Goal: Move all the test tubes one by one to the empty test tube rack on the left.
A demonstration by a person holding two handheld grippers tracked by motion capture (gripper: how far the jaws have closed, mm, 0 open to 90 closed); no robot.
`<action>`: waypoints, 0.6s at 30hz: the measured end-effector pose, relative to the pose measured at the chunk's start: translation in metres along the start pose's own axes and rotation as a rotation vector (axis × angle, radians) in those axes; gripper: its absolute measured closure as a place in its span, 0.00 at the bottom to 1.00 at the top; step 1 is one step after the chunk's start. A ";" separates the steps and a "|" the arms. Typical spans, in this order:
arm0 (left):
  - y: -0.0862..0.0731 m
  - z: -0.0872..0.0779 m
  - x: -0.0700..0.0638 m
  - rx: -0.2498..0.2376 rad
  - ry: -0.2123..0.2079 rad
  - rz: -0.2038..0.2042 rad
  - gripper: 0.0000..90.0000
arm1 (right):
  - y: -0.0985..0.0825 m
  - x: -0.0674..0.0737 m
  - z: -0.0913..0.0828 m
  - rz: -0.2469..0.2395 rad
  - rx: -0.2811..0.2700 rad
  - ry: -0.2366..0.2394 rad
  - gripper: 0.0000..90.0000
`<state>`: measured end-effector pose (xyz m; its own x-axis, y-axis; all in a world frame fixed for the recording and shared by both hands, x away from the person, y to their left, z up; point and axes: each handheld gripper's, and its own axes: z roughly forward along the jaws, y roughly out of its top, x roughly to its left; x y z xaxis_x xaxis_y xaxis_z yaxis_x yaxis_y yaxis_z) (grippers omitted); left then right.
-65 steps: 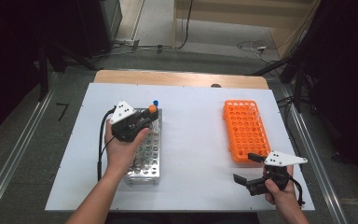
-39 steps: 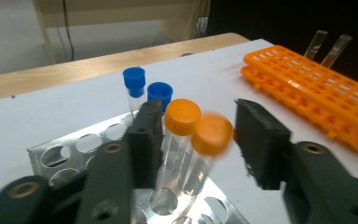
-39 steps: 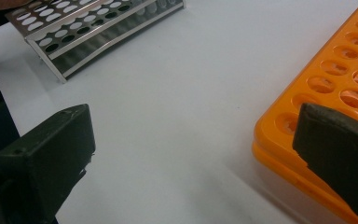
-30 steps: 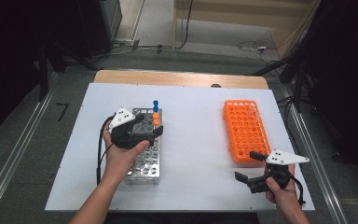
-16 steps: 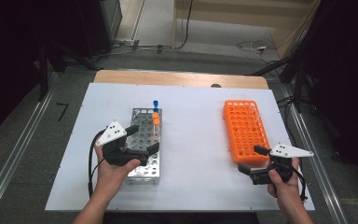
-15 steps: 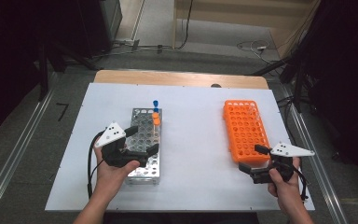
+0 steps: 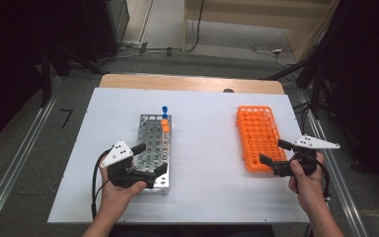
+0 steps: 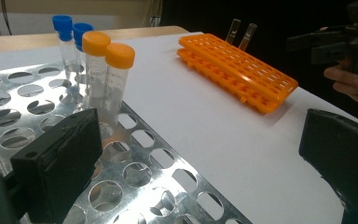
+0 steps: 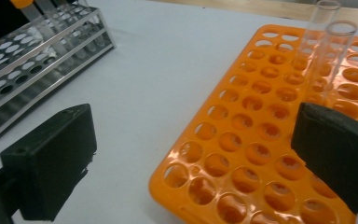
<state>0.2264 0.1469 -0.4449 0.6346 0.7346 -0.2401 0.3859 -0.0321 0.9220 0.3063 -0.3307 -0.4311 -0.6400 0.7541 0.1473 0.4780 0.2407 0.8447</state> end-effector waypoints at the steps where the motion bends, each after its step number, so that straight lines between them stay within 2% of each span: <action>1: -0.001 0.000 0.001 0.002 0.000 0.001 0.00 | 0.001 -0.003 0.001 0.003 0.000 -0.010 0.02; 10: -0.002 0.002 0.001 0.005 0.000 -0.007 0.00 | 0.011 -0.030 0.014 0.058 0.008 -0.045 0.05; 16: -0.002 0.001 0.000 0.004 0.003 -0.007 0.00 | 0.017 -0.044 0.026 0.090 0.020 -0.081 0.18; 18: -0.002 0.000 0.000 0.001 0.005 -0.010 0.00 | 0.018 -0.046 0.032 0.101 0.034 -0.108 0.24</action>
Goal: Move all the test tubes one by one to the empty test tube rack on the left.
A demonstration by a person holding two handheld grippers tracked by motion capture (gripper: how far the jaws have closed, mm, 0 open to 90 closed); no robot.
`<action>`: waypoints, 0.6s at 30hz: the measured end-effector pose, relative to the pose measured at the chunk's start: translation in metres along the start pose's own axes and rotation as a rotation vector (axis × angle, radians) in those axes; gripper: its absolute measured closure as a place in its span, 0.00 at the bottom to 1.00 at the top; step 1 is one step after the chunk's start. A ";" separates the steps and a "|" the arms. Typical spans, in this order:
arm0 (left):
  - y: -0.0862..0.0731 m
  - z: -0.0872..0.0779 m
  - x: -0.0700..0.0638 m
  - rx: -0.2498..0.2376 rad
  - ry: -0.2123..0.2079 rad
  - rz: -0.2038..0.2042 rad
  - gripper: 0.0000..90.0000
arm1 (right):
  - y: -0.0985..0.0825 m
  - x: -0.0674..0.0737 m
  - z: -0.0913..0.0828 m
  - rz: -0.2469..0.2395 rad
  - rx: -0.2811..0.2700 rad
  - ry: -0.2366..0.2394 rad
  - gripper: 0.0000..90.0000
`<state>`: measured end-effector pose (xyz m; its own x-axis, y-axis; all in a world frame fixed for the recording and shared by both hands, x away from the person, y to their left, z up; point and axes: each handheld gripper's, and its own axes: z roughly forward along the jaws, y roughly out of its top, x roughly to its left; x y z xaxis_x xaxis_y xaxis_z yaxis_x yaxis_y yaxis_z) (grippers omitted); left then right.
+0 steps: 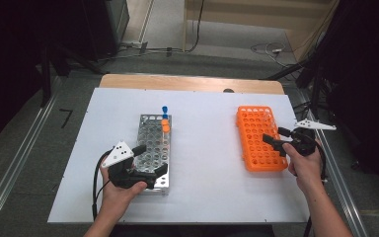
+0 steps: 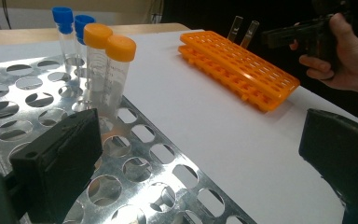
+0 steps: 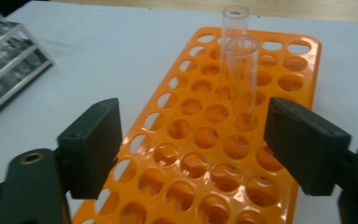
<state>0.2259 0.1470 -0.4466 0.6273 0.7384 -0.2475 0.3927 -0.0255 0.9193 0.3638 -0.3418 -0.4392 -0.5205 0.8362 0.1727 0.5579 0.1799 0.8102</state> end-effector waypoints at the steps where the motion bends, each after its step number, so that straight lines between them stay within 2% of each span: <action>1: 0.000 0.000 0.000 -0.001 0.001 0.001 0.00 | 0.001 -0.001 0.003 0.003 0.004 -0.012 0.27; 3: 0.000 -0.001 0.001 -0.001 0.001 0.001 0.00 | 0.001 -0.004 0.008 0.016 0.013 -0.039 0.35; 6: 0.000 -0.002 0.002 -0.005 0.020 -0.002 0.00 | 0.002 -0.008 0.015 0.016 0.028 -0.092 0.42; 9: 0.001 -0.004 0.004 -0.009 0.026 -0.011 0.00 | 0.003 -0.011 0.020 0.016 0.048 -0.123 0.50; 18: 0.001 -0.003 0.003 -0.008 0.022 -0.012 0.00 | 0.007 -0.020 0.036 0.039 0.086 -0.138 0.68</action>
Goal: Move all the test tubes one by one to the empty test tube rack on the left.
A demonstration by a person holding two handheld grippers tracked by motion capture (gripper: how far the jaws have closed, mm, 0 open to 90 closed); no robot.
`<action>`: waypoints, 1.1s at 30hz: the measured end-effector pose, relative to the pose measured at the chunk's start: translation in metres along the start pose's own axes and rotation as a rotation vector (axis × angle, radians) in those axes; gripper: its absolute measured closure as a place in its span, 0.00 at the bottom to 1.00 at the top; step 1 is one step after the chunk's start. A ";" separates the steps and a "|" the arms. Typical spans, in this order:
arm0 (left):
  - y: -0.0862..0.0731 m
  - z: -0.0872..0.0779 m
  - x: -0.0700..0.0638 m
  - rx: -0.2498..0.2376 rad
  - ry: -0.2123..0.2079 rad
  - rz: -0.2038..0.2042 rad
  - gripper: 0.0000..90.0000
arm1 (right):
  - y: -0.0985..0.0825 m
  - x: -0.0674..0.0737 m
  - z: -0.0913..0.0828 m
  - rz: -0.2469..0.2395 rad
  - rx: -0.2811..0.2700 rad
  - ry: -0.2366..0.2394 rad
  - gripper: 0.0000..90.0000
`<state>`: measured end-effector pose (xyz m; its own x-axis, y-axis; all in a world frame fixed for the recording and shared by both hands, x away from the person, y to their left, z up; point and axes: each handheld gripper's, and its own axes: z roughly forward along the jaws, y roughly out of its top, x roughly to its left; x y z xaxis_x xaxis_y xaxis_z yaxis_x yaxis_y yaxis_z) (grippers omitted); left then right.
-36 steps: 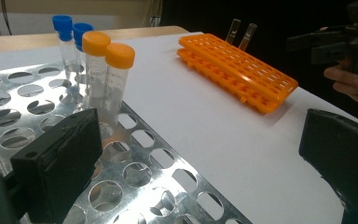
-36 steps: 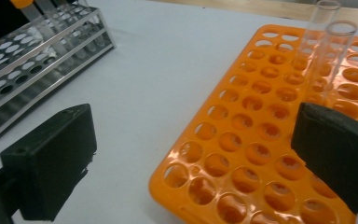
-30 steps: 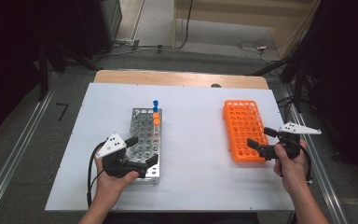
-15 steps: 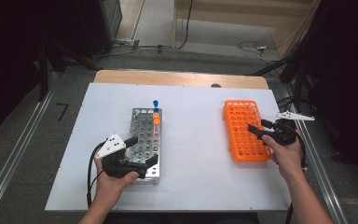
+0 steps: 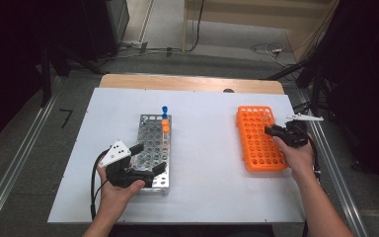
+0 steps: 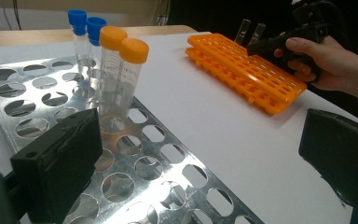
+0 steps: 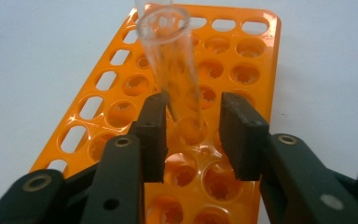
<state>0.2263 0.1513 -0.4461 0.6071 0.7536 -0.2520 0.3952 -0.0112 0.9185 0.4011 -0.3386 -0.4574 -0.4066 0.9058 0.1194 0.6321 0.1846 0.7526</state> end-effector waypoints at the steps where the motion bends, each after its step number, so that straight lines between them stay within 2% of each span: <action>1: 0.000 0.000 0.000 -0.001 0.001 0.000 0.00 | 0.000 0.000 0.001 -0.005 -0.001 -0.004 0.69; 5: 0.000 -0.001 0.001 -0.002 0.005 -0.005 0.00 | 0.001 0.001 0.002 -0.022 -0.006 -0.015 0.73; 8: 0.000 -0.001 0.001 0.001 0.005 -0.001 0.00 | 0.001 0.004 0.003 -0.059 -0.005 -0.029 0.76; 11: 0.000 0.000 0.000 0.000 0.001 0.000 0.00 | 0.001 0.006 0.003 -0.076 -0.004 -0.037 0.81; 15: 0.000 0.000 0.000 0.001 0.001 0.000 0.00 | 0.001 0.006 0.003 -0.081 -0.010 -0.043 0.82; 19: 0.000 -0.001 0.000 0.000 0.001 -0.002 0.00 | 0.001 0.006 -0.002 -0.074 -0.040 -0.035 0.82; 28: 0.000 0.001 -0.001 0.002 -0.004 0.004 0.00 | 0.004 0.007 -0.023 -0.059 -0.117 -0.032 0.82; 33: 0.001 0.001 -0.003 0.002 -0.007 0.009 0.00 | 0.002 0.011 -0.033 -0.065 -0.141 -0.005 0.82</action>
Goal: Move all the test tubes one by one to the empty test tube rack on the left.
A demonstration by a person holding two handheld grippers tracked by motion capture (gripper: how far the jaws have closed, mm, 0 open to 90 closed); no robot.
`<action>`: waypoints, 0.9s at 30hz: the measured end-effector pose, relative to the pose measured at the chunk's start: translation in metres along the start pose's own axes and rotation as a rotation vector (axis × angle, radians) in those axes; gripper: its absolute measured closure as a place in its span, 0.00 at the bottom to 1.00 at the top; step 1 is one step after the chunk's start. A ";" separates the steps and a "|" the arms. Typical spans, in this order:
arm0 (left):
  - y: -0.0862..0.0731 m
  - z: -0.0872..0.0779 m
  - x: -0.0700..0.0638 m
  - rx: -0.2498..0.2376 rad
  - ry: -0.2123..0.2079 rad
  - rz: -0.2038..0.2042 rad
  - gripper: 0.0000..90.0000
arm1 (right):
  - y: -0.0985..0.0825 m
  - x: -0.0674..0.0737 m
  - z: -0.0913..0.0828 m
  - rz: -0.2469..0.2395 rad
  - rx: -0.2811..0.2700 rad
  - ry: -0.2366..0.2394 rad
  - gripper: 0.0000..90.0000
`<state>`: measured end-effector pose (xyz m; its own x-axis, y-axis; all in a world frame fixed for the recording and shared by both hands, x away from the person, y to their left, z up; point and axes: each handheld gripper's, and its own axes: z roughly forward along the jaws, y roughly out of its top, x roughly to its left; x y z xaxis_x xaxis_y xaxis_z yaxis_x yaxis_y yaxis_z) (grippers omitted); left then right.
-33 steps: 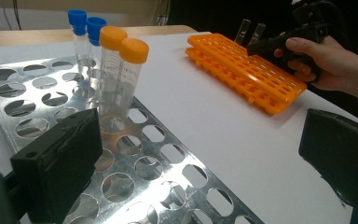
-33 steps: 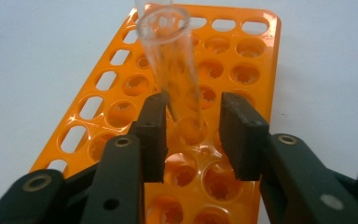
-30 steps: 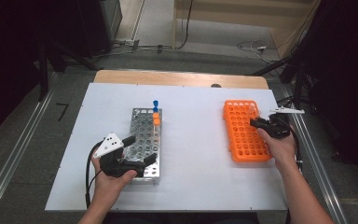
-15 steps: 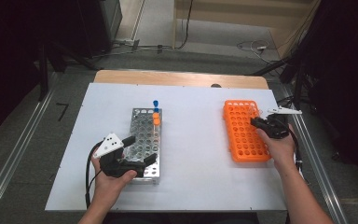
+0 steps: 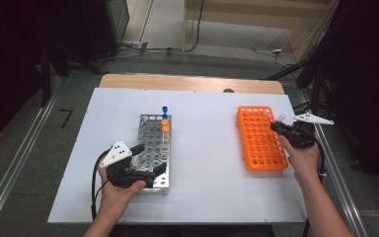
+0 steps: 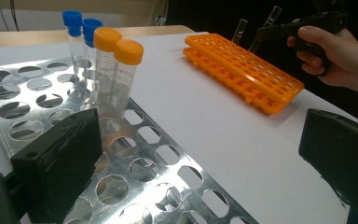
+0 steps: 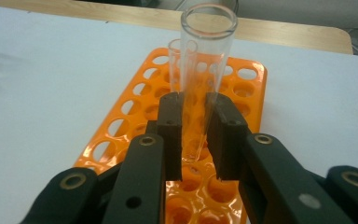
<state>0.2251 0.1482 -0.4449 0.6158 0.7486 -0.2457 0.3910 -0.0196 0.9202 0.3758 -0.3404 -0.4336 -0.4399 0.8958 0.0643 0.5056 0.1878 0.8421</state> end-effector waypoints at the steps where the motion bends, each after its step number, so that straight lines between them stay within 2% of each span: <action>1: 0.000 0.000 -0.001 -0.001 -0.001 0.001 0.00 | 0.000 0.002 -0.002 0.001 -0.002 0.007 0.82; 16: 0.003 0.003 -0.007 -0.006 -0.016 0.011 0.00 | -0.006 0.043 -0.022 -0.058 -0.033 0.141 0.82; 27: 0.006 0.005 -0.015 -0.002 -0.033 0.037 0.00 | -0.013 0.076 -0.038 -0.115 -0.040 0.259 0.82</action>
<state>0.2221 0.1338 -0.4371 0.6519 0.7252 -0.2217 0.3665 -0.0454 0.9293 0.3073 -0.2899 -0.4189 -0.6703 0.7357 0.0970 0.4134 0.2617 0.8721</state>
